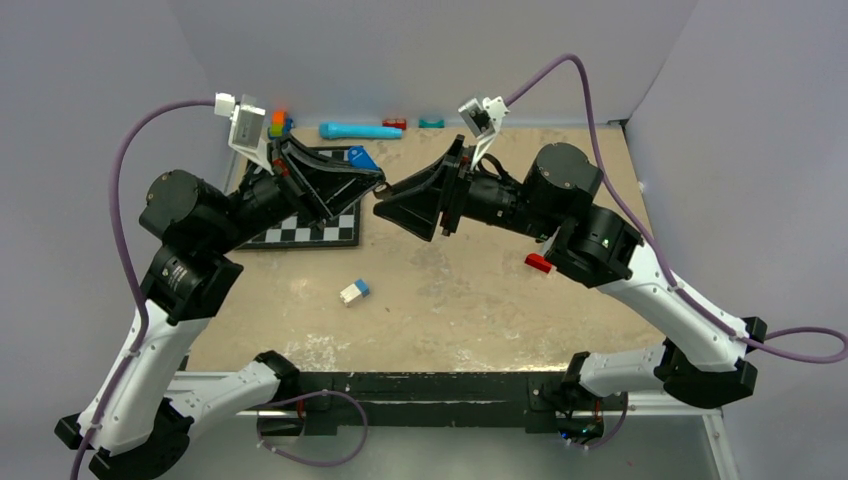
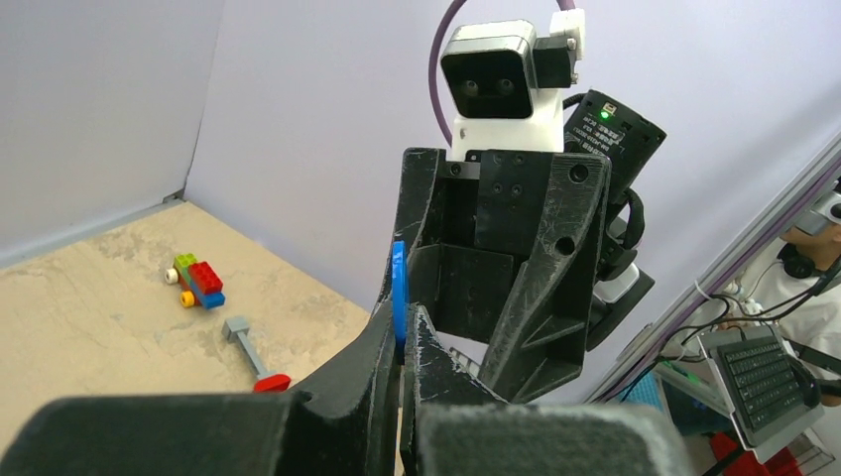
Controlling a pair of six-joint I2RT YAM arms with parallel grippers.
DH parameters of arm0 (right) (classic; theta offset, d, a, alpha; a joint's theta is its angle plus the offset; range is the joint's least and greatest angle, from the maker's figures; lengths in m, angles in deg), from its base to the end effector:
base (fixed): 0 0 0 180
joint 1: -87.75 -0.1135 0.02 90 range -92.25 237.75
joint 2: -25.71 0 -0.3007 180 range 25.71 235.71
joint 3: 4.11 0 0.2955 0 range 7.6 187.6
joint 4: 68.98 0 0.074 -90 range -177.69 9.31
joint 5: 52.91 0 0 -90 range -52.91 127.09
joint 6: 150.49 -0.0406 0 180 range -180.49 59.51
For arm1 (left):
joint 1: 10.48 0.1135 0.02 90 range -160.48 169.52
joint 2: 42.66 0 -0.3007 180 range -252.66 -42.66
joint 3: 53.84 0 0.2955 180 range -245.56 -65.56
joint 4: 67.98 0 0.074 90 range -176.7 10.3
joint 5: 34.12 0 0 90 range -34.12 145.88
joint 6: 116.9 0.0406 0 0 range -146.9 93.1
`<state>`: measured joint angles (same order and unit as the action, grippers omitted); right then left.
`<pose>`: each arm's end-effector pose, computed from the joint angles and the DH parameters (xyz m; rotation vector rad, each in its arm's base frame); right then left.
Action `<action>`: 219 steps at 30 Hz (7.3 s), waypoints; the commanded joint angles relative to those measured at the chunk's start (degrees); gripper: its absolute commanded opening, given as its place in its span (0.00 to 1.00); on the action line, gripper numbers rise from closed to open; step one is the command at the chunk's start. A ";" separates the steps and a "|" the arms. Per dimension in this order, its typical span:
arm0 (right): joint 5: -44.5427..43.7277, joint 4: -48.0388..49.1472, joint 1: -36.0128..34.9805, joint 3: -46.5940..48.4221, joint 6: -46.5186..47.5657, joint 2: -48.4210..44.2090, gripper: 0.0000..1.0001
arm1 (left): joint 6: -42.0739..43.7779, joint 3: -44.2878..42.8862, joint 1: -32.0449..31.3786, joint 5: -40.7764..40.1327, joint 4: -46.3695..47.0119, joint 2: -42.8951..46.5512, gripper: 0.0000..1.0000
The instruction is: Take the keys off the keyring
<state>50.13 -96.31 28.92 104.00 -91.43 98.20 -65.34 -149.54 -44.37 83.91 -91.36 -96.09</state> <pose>0.1382 0.2461 0.5887 -0.5855 1.4884 1.4222 0.1250 -0.1070 0.5893 0.4123 1.3505 -1.3693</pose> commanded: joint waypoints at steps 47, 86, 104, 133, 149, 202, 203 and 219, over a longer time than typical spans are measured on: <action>-1.54 1.92 -0.08 7.06 1.42 2.55 0.25 | -1.16 0.57 0.03 -0.85 3.30 1.63 0.00; -1.09 6.26 -0.13 2.85 -0.87 1.49 0.08 | -8.17 4.12 -0.01 -9.19 10.48 3.27 0.00; -0.65 6.92 -0.12 2.10 -1.09 0.99 0.17 | -8.40 4.17 -0.05 -11.25 10.78 3.60 0.00; -0.10 4.76 -0.11 8.15 -0.42 5.11 0.09 | -7.68 4.48 -0.04 -9.34 10.78 3.64 0.00; 0.86 12.21 -0.13 3.36 -3.53 3.65 0.00 | -13.55 8.60 -0.03 -15.30 17.71 5.35 0.00; 1.63 9.09 -0.14 7.82 -1.69 4.18 0.39 | -13.87 9.74 0.00 -12.29 20.32 6.53 0.00; 1.60 9.12 -0.11 7.68 -1.56 3.96 0.39 | -13.92 9.79 -0.01 -12.23 20.30 6.62 0.00; 1.40 9.22 -0.06 7.26 0.27 2.04 0.41 | -13.08 8.49 -0.01 -12.05 18.47 7.20 0.00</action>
<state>52.05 -88.20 28.90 110.10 -92.96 101.47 -79.59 -139.12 -44.37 70.75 -73.61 -89.29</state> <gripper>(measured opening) 0.402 0.072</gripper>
